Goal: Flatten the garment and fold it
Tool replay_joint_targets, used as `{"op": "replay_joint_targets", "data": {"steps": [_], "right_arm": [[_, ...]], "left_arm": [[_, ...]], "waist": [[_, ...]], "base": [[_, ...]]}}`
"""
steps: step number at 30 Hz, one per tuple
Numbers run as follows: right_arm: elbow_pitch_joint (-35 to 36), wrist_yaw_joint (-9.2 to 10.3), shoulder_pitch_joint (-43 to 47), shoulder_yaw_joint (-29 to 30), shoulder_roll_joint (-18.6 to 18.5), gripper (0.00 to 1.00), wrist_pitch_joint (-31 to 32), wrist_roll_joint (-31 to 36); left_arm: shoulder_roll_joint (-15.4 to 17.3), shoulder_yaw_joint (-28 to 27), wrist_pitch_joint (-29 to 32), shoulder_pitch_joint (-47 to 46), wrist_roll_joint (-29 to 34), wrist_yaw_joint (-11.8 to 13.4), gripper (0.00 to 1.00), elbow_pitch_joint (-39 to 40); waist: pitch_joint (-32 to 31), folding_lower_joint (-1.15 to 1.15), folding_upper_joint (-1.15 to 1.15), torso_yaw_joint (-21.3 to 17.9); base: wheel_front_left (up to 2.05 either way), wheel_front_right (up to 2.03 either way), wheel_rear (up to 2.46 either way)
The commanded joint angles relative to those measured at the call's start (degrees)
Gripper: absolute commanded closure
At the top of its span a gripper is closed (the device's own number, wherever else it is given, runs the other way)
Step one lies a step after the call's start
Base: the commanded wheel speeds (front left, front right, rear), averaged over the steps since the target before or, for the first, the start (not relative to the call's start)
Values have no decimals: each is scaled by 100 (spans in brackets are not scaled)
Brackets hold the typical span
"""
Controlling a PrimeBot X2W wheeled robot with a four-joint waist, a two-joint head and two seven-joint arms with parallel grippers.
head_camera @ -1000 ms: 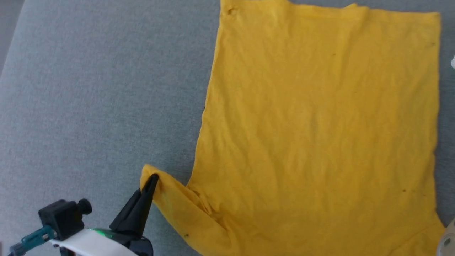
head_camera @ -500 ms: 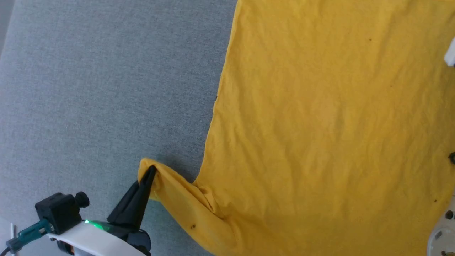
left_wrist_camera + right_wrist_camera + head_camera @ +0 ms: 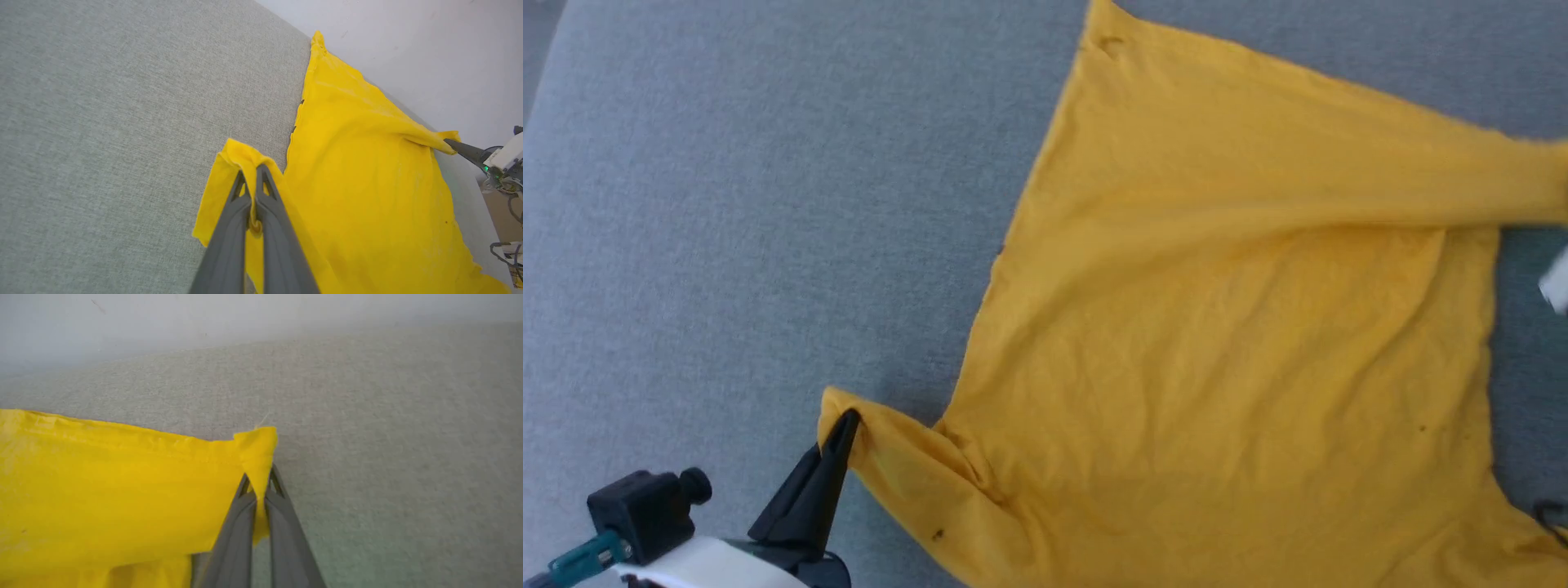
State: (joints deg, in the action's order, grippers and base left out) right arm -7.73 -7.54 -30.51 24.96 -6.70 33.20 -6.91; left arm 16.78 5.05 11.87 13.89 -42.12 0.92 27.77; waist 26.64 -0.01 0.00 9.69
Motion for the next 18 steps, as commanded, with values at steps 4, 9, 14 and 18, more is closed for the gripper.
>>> {"op": "replay_joint_targets", "data": {"steps": [4,9,14,18], "right_arm": [[762,5,1160,620,122,100,54,-355],[1374,5,2504,1347,309,100,231,-573],[1371,5,3475,1528,375,100,253,-930],[850,5,4036,1388,379,100,-80,-1391]], "left_arm": [[76,-68,42,160,48,71,100,97],[114,-66,63,217,63,80,100,108],[129,-70,68,235,80,105,100,78],[140,-97,72,312,106,163,100,18]], "waist": [[-544,1,0,-757],[-593,1,0,-1079],[-660,1,0,-1233],[-811,1,0,-1343]], "base": [[0,0,0],[0,0,0],[0,0,0],[0,0,0]]}}
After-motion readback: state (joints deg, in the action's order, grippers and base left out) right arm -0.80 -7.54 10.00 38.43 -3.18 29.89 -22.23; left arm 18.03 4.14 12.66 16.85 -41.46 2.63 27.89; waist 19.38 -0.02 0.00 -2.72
